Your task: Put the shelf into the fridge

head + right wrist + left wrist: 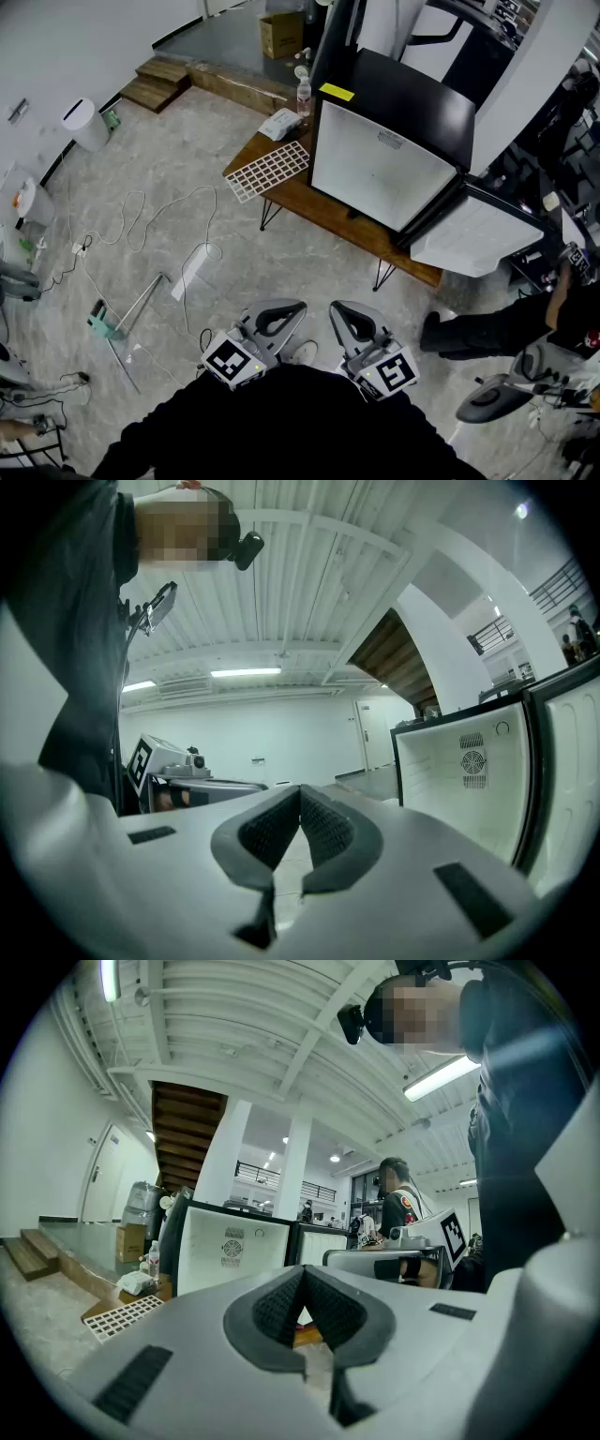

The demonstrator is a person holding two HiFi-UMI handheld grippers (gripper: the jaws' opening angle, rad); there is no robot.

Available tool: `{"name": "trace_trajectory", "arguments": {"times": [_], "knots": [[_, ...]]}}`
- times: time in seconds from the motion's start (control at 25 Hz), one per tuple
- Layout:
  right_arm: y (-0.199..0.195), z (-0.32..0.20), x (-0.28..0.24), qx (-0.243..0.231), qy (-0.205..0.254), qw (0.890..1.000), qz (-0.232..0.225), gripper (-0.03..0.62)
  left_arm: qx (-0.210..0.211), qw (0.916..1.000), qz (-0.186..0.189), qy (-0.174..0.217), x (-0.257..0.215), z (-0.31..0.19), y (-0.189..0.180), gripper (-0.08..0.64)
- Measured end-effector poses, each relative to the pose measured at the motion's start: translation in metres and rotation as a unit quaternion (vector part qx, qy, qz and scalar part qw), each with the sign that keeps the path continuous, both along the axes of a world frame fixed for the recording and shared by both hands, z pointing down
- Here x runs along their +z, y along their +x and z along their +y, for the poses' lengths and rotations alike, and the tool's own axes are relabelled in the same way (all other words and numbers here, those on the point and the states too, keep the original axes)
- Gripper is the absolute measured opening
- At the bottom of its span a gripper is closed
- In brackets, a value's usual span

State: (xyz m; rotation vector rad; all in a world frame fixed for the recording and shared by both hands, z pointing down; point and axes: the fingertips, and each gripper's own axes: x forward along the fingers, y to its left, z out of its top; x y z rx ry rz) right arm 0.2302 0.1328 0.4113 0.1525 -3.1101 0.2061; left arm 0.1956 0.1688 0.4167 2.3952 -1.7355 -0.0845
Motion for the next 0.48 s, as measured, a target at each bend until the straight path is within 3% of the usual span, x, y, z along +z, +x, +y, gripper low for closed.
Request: {"name": "trace_trajectory", "arguments": {"times": [0.48], "knots": [[-0.016,0.015,0.007,-0.011,0.000,1.000,-0.007,0.000,-0.025,0.9994,-0.021,-0.011,0.003,0.013,-0.017,-0.006]]}}
